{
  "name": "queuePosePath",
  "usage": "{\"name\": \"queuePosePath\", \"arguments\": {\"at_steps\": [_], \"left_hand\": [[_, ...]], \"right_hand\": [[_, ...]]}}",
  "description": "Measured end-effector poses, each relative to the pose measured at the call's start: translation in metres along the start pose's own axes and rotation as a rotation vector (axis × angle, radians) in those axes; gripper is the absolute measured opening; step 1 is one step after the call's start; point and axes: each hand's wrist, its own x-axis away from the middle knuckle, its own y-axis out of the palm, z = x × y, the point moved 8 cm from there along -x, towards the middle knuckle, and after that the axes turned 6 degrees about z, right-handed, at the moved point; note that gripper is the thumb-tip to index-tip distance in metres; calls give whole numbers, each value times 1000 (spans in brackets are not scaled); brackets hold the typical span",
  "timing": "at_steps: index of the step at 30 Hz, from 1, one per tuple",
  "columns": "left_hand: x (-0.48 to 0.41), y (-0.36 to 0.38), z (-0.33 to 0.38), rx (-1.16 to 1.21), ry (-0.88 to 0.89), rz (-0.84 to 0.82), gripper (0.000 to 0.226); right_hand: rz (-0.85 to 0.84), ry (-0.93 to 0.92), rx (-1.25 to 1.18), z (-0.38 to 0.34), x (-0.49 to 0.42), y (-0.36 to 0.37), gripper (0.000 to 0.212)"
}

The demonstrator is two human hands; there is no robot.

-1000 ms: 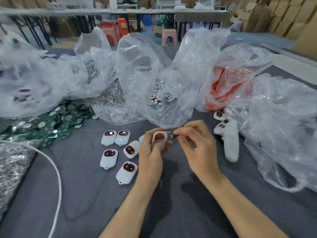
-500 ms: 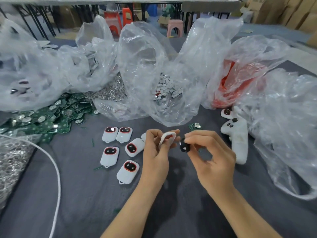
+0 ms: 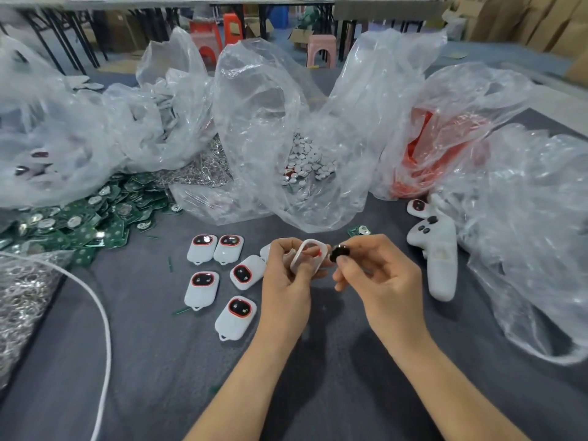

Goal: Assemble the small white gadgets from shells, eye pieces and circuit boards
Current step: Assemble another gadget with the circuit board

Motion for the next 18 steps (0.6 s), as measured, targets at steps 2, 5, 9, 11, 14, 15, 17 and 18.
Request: {"name": "queuePosePath", "arguments": {"at_steps": [2,5,9,11,14,15,17,18], "left_hand": [[1,1,1,0,-4,-5,11],[2,1,5,-4,2,-13,12],[2,0,4,-42,7,1,11],[2,0,3,-48,2,-1,11],[2,3,2,-35,2,-30,5],[2,4,1,-7,-8,-35,4],[2,5,-1,45,-41,-42,8],[3,5,-2,56,-56,-51,12]], "right_hand": [[16,38,-26,2,-1,-2,25],[18,134,-115,8,-4,-3,30],[48,254,-197,19,-5,-6,18],[66,297,-188,27,-5,-7,11],[68,366,-212,39,-3,-4,6],[72,386,-235,42,-3,-3,7],[75,385,-223,44,-3,-2,7],[81,371,-196,44,-3,-3,9]]}}
